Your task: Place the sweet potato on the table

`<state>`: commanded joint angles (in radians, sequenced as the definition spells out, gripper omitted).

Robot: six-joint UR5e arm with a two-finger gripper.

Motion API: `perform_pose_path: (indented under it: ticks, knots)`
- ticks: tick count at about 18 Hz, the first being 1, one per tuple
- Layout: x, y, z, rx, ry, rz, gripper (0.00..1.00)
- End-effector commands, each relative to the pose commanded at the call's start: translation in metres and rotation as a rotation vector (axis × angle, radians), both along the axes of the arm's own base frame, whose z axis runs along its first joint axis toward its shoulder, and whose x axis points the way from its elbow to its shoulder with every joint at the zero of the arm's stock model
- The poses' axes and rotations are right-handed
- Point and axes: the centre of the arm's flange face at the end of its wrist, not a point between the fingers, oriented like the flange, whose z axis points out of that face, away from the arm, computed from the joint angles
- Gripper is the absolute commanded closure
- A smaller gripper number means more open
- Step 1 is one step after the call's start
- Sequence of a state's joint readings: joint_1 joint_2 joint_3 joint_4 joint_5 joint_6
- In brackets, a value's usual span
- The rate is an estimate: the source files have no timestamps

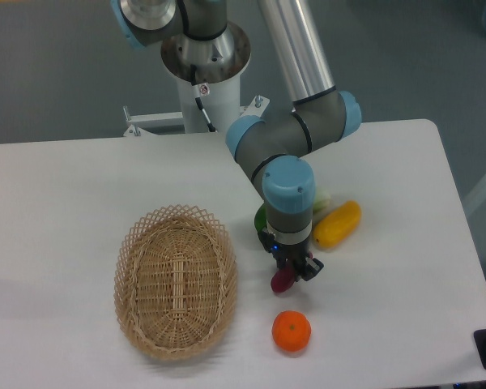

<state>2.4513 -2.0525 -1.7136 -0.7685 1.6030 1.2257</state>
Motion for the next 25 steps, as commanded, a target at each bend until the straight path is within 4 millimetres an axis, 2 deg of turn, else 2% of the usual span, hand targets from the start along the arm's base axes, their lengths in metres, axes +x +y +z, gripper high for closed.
perform_pose_path:
  ticks: [3,5,6,9,14,20,22,25]
  knots:
    - [-0.015,0.01,0.033,0.043,0.052,0.003,0.0]
    - [-0.031,0.017,0.062,0.074,0.094,0.011,0.0]
    - [-0.042,0.013,0.072,0.082,0.105,0.023,0.0]
    - [-0.066,-0.001,0.102,0.091,0.114,0.049,0.0]
    - [-0.112,-0.046,0.157,0.063,0.043,0.058,0.0]
    - [-0.143,-0.105,0.183,0.07,0.032,-0.004,0.0]
    - [-0.149,-0.116,0.184,0.065,0.033,-0.016,0.0]
    - [-0.153,-0.12,0.184,0.06,0.035,-0.018,0.0]
